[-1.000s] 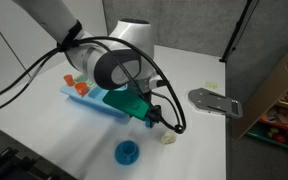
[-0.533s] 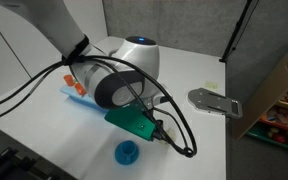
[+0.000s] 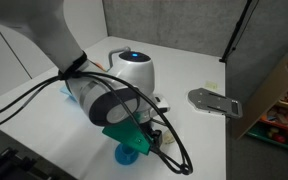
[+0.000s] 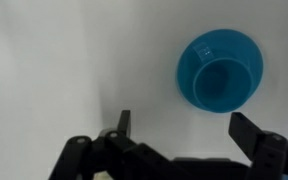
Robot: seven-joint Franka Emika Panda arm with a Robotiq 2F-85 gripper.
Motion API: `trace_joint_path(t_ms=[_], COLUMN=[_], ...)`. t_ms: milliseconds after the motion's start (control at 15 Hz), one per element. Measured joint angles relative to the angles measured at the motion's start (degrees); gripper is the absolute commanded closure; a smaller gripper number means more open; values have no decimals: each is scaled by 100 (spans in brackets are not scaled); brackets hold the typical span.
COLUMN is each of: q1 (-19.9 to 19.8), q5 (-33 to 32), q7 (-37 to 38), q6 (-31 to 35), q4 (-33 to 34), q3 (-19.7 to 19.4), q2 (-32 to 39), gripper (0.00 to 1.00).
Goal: Move the blue cup from the plate to inside the orange cup
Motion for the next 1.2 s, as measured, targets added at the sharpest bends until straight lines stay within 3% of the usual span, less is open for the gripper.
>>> trace_joint_path(t_ms=[800, 933, 1000, 1200], q1=[189, 249, 276, 326], q5=[-212, -212, -212, -212], q7=[46, 61, 67, 72], q6=[135, 135, 135, 135], q4=[97, 148, 172, 222], q3=[-192, -221, -230, -237], q2=[484, 557, 591, 659], gripper=[0, 13, 30, 45])
